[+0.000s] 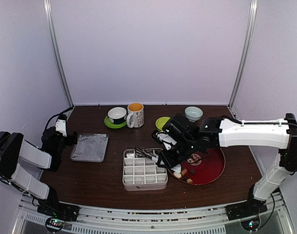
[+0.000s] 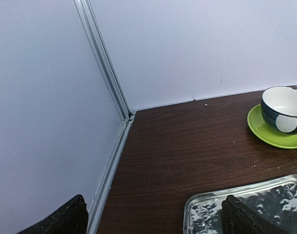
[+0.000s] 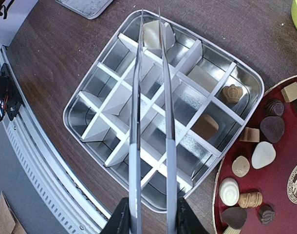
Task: Pack the chocolate
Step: Place the fake chocolate in the empty pocket of the box, then pick up the fake chocolate from the plate.
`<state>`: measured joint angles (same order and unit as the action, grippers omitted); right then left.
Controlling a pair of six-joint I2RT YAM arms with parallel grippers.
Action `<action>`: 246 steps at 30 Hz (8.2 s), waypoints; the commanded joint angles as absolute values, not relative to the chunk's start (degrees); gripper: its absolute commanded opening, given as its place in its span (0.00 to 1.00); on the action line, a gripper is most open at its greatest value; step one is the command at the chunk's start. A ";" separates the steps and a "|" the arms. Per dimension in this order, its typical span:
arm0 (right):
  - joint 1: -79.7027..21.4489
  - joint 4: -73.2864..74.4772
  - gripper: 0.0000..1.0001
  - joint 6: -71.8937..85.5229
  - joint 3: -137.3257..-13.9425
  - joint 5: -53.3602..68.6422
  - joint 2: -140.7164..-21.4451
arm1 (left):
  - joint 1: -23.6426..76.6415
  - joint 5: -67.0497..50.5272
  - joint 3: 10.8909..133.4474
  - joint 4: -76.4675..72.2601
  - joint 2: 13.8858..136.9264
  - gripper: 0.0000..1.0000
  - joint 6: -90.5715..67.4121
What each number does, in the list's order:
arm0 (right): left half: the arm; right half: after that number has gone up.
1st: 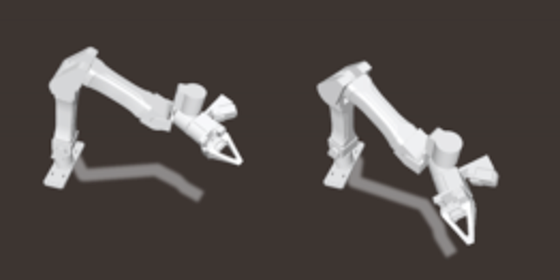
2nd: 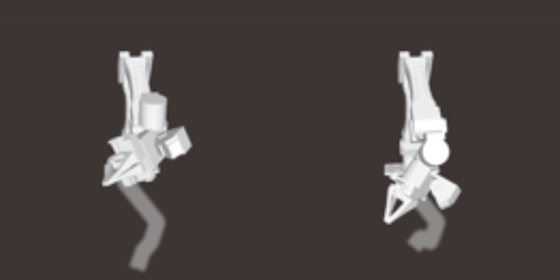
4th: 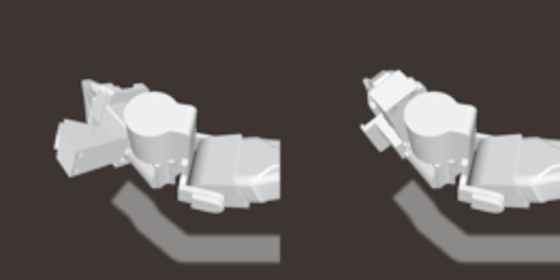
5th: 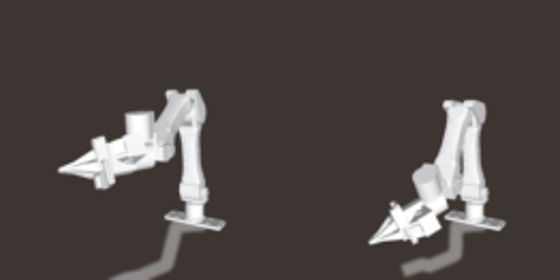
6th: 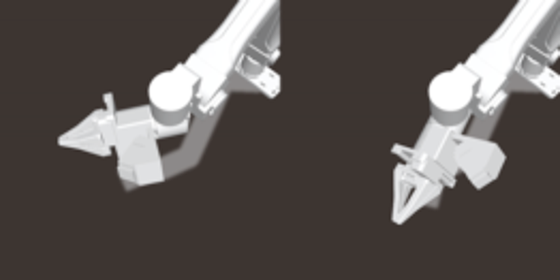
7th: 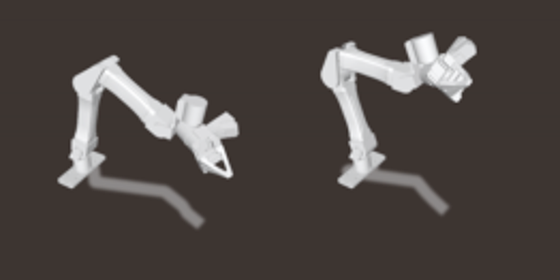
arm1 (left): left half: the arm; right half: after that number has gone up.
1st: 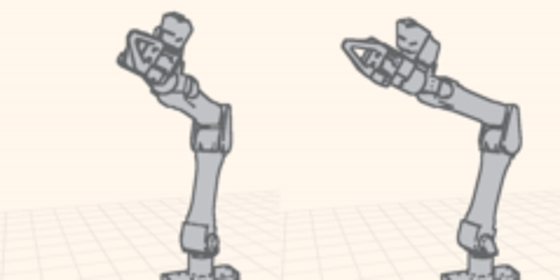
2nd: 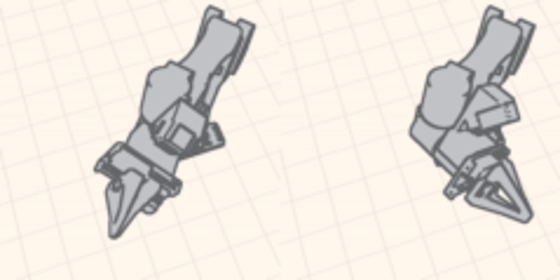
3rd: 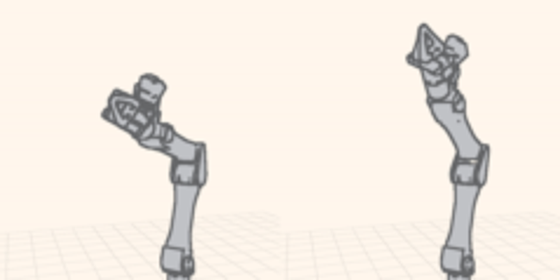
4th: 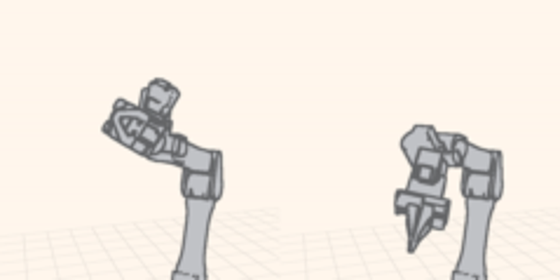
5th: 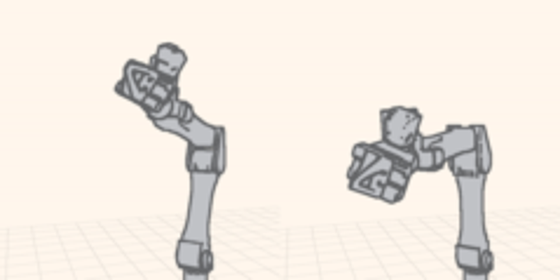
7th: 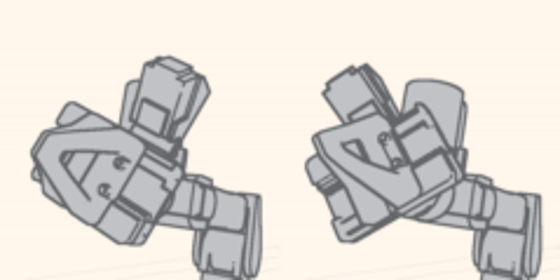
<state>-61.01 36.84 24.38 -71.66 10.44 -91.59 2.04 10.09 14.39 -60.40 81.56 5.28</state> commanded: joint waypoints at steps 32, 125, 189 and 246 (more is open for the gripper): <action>-61.36 32.83 0.33 26.74 -70.62 0.82 -86.57 | 1.57 10.02 15.31 -63.99 81.65 0.98 5.27; -56.10 47.75 0.30 38.62 -40.50 3.46 -52.59 | 1.57 10.02 15.34 -64.02 81.65 0.98 5.23; -56.08 53.35 0.29 35.56 -41.67 6.68 -54.22 | 1.61 10.01 15.30 -63.98 81.65 0.98 5.27; -53.46 61.37 0.40 32.48 -46.31 4.57 -56.82 | 1.58 10.00 15.30 -64.02 81.65 0.98 5.27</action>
